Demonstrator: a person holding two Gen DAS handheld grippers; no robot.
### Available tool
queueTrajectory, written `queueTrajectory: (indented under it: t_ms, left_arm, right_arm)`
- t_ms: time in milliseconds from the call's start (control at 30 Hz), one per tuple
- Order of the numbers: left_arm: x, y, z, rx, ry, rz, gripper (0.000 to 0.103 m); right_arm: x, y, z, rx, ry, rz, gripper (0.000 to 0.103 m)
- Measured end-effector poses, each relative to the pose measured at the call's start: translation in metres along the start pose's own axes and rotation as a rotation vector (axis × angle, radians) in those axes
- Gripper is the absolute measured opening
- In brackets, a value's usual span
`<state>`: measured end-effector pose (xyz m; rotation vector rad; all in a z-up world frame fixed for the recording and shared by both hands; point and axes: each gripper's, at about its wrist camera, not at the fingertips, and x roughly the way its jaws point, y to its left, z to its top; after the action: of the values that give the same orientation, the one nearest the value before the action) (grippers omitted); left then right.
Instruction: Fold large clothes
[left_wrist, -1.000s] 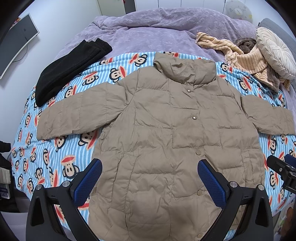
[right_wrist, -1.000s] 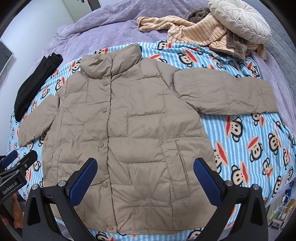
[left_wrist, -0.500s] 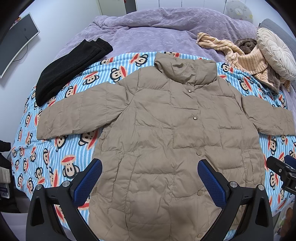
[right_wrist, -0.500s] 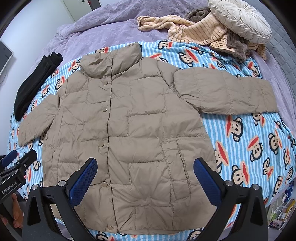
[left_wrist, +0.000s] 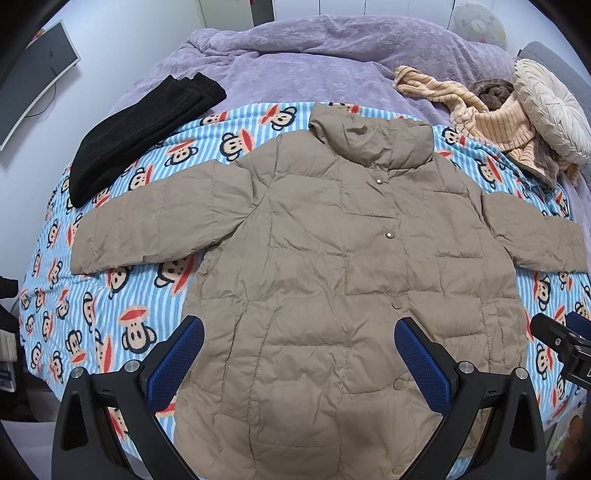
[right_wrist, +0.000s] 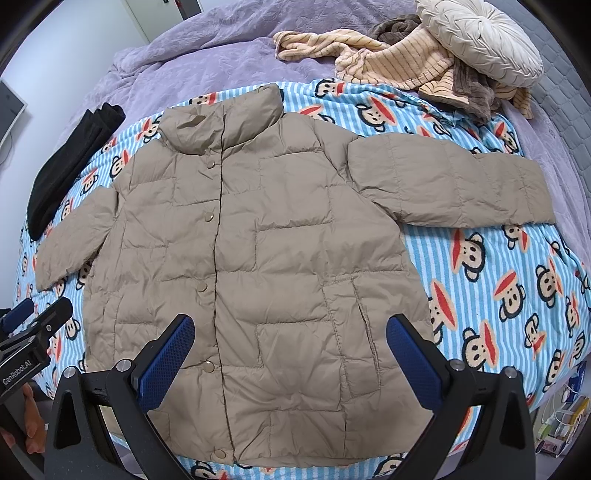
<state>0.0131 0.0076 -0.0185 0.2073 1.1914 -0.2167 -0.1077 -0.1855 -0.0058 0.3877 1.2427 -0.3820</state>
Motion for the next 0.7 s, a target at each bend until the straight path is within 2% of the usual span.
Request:
queueTrajectory:
  t_ms: [200,400,700]
  left_arm:
    - [0.000,0.007,-0.002,-0.023,0.001,-0.034,0.103]
    - [0.010,0.027,-0.008,-0.108,0.041,-0.142,0.103]
    - [0.042,0.090,-0.013,-0.234,0.040,-0.193,0.103]
  right_arm:
    - [0.002,0.002,-0.002,-0.003,0.001,-0.003,0.103]
    - [0.002,0.006,-0.010,-0.010,0.006,-0.001,0.103]
    - [0.007,0.039,-0.016,-0.074,0.048,0.034,0.103]
